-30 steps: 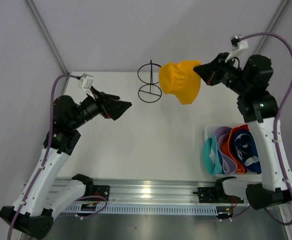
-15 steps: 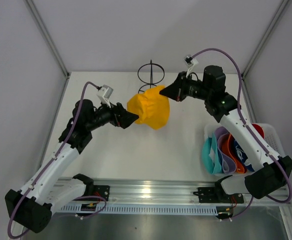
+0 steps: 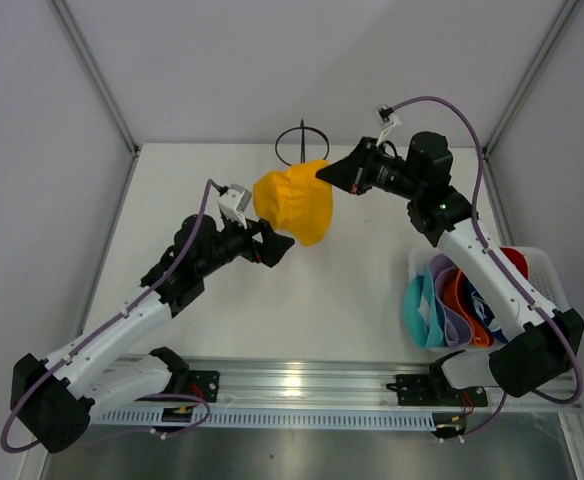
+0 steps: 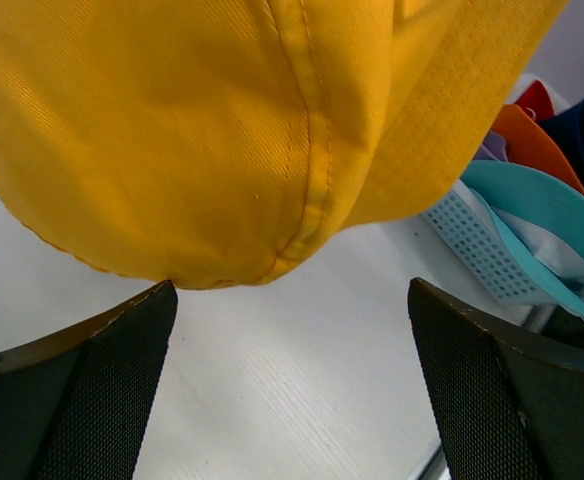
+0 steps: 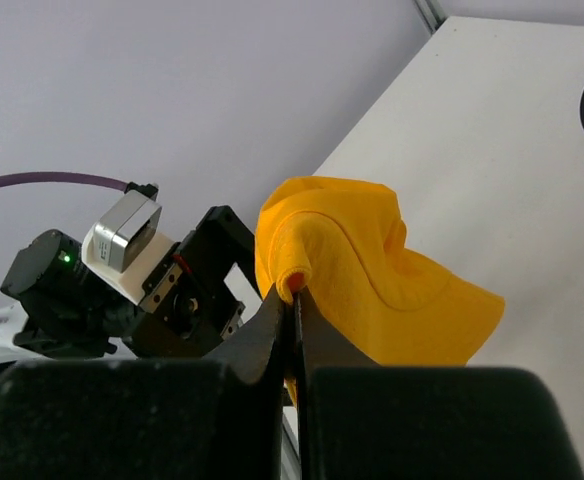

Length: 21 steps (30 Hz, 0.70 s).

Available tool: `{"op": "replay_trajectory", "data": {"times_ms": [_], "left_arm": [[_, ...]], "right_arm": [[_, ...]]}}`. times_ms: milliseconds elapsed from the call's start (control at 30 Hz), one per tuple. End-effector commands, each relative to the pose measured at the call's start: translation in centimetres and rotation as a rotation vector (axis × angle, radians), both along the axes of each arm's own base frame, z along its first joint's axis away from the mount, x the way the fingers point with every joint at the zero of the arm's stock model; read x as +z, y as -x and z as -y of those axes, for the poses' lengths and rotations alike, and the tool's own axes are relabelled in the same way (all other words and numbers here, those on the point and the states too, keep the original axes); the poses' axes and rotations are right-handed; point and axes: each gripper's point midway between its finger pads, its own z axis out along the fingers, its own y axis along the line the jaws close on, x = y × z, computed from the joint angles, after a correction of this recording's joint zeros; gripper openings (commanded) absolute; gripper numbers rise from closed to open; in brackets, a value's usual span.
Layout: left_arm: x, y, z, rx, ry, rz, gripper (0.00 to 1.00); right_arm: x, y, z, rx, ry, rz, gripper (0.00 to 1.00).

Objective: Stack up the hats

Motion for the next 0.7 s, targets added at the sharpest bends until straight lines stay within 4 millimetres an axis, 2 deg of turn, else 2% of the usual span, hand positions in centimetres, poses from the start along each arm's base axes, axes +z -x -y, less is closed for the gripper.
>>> {"op": "replay_trajectory", "data": {"times_ms": [0,133,167,233,267,333,500,667], "left_arm": [[2.3,-3.2,-1.2,0.177,-0.008,0.113,0.99],[1.6,-5.3,-2.1,0.26,-0.08,0.149,0.86],[1.9,-5.8,-2.2,0.267,-0.098,0.179,0.7],[1.8,-6.2,-2.1,0.264,-0.118,0.203,0.49],[2.3,-6.5,-1.9,0.266,-0.114,0.225,0.28],[2.3,-6.8,-1.8,0.274,-0.116,0.225,0.01],[3.8,-7.0,-0.6,0.212,-0.116,0.261,0.01],[7.2,-6.0,-1.4,0.19,-0.135,0.391,0.01]], "right_arm": [[2.1,0.1,-0.6,0.01,-0.1,0.014,0.0],[1.8,0.6,-0.8,0.028,-0.106,-0.025,0.0],[1.8,0.8,-0.8,0.03,-0.108,-0.031,0.0],[1.4,1.1,-0.9,0.038,-0.113,-0.053,0.0],[1.1,1.2,-1.0,0.041,-0.114,-0.067,0.0],[0.8,1.0,-0.9,0.029,-0.123,-0.096,0.0],[0.7,1.0,-1.3,0.031,-0.205,-0.207,0.0],[-2.2,-0.6,0.1,-0.109,-0.068,-0.266,0.01]]}}
